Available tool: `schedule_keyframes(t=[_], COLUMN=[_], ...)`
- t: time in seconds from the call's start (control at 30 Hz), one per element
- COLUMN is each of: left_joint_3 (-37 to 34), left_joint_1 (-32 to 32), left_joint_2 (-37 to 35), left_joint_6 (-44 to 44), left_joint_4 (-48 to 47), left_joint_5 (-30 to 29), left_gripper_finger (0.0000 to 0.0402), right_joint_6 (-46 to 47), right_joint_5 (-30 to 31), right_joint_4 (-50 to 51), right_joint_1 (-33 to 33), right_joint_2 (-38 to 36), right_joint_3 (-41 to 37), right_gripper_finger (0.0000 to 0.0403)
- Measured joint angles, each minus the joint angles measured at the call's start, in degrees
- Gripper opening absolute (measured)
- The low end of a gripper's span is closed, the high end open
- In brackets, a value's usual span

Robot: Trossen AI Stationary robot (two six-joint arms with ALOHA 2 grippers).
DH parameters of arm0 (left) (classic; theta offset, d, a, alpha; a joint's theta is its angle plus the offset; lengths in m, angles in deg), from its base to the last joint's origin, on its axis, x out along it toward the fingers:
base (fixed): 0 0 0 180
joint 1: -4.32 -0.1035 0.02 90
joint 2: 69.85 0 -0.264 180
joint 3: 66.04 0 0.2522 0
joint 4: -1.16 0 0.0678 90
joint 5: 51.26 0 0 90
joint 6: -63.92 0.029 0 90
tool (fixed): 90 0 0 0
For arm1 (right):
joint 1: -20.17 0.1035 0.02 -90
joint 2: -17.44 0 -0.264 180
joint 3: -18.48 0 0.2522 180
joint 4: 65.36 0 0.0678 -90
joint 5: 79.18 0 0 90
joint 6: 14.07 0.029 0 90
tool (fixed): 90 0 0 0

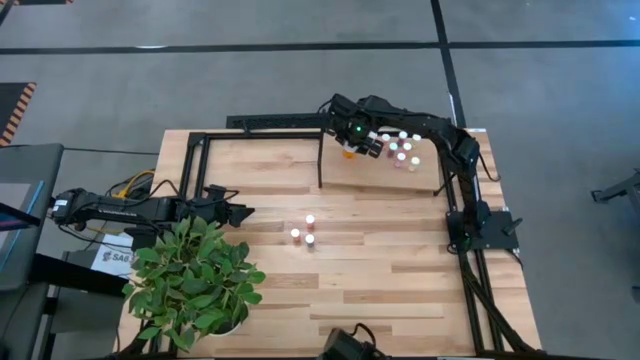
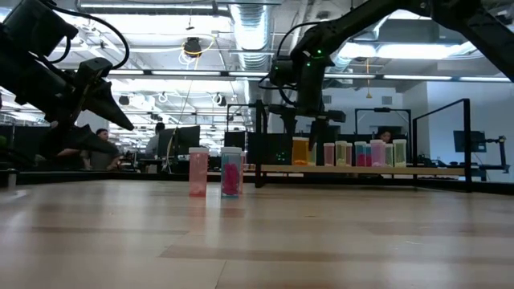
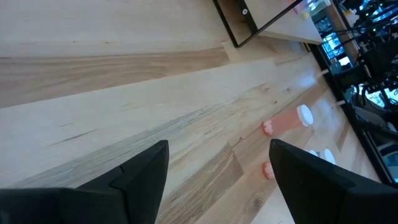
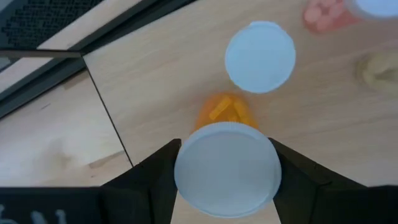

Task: Pick and place medicine bottles onto shelf by color
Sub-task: Put the orange pill bottle on the shelf

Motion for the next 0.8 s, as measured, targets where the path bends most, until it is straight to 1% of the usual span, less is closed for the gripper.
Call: schedule_keyframes(t=[0.53, 0.8], left_joint_3=[0.0, 0.0], left_joint_1=[0.01, 0.0], left_joint_2=[0.0, 0.0], left_joint_6=[-0.01, -0.01], left_joint_4=[0.0, 0.0], left_joint_5=[0.0, 0.0], left_gripper_finger=[0.0265, 0.0265], right_joint_6=[-0.9, -1.31], right_joint_5=[-0.55, -0.26], right_joint_4=[0.46, 0.46], right_joint_1=[1.25, 1.27], right_joint_2=[-0.02, -0.02], right_joint_3=[0.0, 0.0], right_gripper_finger=[0.0227, 0.0257])
